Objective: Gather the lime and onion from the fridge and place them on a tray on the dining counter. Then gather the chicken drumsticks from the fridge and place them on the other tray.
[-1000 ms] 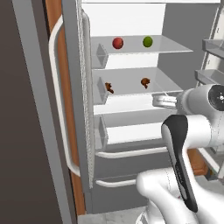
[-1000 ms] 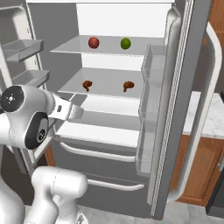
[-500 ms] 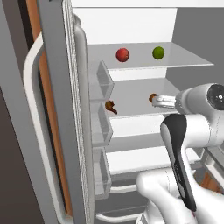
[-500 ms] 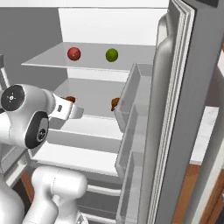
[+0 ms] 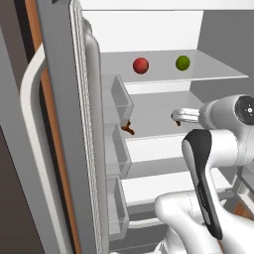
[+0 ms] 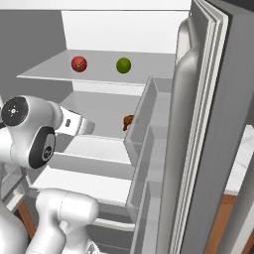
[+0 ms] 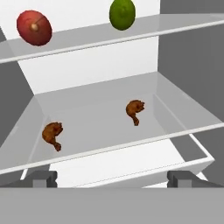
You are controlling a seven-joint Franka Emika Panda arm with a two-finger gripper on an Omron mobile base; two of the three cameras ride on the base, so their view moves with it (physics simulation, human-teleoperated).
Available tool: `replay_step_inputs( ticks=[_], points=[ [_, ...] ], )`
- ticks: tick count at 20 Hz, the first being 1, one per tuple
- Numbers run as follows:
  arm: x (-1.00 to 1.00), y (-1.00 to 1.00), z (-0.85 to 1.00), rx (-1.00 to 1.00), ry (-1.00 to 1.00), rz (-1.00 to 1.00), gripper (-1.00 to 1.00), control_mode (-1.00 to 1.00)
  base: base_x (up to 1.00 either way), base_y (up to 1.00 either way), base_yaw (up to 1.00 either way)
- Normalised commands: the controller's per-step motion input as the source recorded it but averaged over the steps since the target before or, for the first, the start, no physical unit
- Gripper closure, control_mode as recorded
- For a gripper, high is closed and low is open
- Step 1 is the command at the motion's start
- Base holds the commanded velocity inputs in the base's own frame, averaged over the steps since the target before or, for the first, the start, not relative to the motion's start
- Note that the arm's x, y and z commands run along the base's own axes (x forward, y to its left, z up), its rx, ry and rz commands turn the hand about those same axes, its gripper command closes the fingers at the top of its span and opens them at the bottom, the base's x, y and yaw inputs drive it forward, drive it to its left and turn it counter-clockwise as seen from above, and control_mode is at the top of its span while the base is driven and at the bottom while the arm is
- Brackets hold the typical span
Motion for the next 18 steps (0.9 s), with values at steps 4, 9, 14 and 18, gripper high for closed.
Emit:
replay_step_inputs(
  ticks=[4, 9, 14, 18],
  points=[
    [0.0, 0.0, 0.0, 0.0, 0.0, 0.0, -1.0, 1.0, 0.59, -0.23, -0.01],
    [0.58, -0.42, -0.1, 0.0, 0.02, 0.0, -1.0, -1.0, 0.0, 0.0, 0.0],
    [0.45, -0.43, -0.32, 0.0, 0.1, 0.0, -1.0, -1.0, 0.0, 0.0, 0.0],
    [0.19, -0.33, -0.27, 0.01, 0.04, 0.0, -1.0, -1.0, 0.0, 0.0, 0.0]
  ],
)
